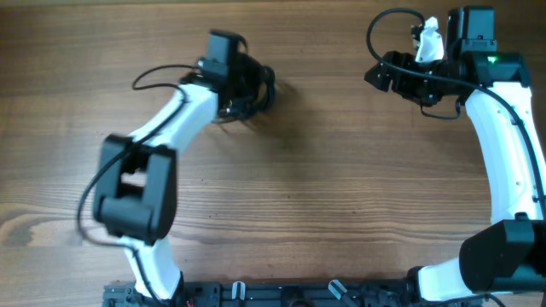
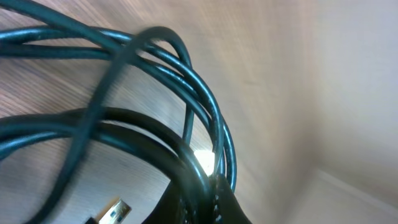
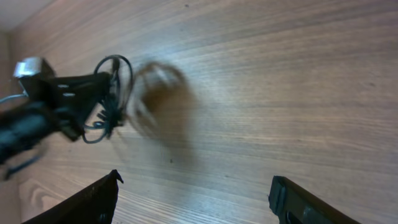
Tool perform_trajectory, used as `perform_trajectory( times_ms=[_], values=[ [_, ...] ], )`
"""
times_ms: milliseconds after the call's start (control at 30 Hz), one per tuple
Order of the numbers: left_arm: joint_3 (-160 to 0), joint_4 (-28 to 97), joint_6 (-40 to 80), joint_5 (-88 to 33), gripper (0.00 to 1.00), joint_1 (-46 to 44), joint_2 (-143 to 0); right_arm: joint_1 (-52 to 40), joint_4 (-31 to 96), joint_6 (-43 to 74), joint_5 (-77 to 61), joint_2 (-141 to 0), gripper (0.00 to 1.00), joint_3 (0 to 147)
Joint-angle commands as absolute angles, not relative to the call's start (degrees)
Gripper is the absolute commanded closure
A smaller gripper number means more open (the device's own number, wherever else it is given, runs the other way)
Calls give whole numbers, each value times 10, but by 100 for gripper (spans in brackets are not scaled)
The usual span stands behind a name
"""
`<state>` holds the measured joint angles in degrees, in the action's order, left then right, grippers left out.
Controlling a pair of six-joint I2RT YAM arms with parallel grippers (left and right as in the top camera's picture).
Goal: Untangle cables
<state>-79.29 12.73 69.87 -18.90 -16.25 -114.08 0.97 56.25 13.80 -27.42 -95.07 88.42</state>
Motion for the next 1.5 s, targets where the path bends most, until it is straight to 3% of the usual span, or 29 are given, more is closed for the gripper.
perform_trajectory(
  times_ms=[0,133,367,467,567,833,1233,1467],
  values=[
    [-799,122,844,-384,96,-120,-1066,-23,541,127,-326,-953,20,886],
    [-799,124,1056,-501,96,-108,-1058,-99,501,135,-349,-953,20,886],
    [-799,124,1180,-632,96,-109,-1058,-199,454,168,-342,-953,20,886],
    [-799,124,1194,-657,96,-109,-1058,-215,451,168,-336,-953,21,886],
    [-799,124,1202,-669,96,-109,-1058,-230,447,172,-313,-953,39,886],
    [-799,124,1203,-668,96,-115,-1058,-237,426,221,-289,-953,41,886],
    [-799,124,1200,-668,96,-115,-1058,-237,420,272,-267,-953,69,886],
    [-799,124,1200,-668,96,-115,-1058,-253,405,287,-265,-960,77,886]
  ],
)
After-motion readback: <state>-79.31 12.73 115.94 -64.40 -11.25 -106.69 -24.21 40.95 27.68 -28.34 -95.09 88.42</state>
